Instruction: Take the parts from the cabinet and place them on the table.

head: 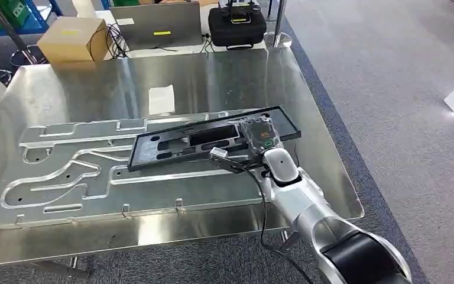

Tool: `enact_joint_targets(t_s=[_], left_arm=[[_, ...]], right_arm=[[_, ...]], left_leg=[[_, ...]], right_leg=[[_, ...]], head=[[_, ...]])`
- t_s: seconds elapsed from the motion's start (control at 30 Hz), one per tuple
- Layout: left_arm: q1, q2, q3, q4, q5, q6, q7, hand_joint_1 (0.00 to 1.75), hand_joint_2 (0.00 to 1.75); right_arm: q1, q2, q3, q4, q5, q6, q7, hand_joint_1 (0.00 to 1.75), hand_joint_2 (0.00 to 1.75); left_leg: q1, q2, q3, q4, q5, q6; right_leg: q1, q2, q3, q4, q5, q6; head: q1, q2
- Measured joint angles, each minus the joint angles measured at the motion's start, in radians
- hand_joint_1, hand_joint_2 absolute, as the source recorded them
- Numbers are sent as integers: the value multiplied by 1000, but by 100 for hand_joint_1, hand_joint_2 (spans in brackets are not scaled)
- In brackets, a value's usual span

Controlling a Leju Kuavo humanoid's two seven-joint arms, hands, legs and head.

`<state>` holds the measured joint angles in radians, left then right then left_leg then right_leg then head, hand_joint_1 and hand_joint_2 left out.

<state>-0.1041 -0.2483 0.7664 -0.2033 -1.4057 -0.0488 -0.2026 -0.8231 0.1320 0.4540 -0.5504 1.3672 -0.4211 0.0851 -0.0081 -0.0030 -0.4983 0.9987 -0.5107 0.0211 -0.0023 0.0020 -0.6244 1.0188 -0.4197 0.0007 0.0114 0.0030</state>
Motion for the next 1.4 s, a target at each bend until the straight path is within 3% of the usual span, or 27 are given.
enact_joint_targets(t_s=[0.3,0.53,0.57,0.83,1.0,1.4], left_arm=[[0,0,7,0,22,-11,-18,0,0],[0,0,33,0,74,-37,-80,0,0],[0,0,36,0,76,-38,-83,0,175],[-3,0,41,0,68,-48,-75,0,175],[-38,-29,42,0,69,-30,-21,0,175],[-52,-51,41,0,69,-37,-22,0,175]], right_arm=[[3,13,3,43,-21,-6,-4,175,175],[3,13,5,62,-35,-20,-14,175,175],[4,13,7,64,-35,-21,-15,0,0],[10,13,17,71,-48,-21,-15,0,0],[11,13,21,71,-50,-19,-11,0,0],[21,1,21,71,-79,-23,-12,0,0]], left_leg=[[-1,0,1,0,0,0],[-1,0,1,0,0,0],[-1,0,1,0,0,0],[-1,0,1,0,0,0],[-2,0,2,0,0,0],[-2,0,2,0,0,0]], right_leg=[[1,0,0,0,0,0],[1,0,0,-1,0,0],[1,0,0,-1,0,0],[1,0,0,-1,0,0],[1,0,1,-1,0,0],[1,0,1,-1,0,0]], head=[[0,0],[0,0],[0,0],[0,0],[0,0],[0,0]])
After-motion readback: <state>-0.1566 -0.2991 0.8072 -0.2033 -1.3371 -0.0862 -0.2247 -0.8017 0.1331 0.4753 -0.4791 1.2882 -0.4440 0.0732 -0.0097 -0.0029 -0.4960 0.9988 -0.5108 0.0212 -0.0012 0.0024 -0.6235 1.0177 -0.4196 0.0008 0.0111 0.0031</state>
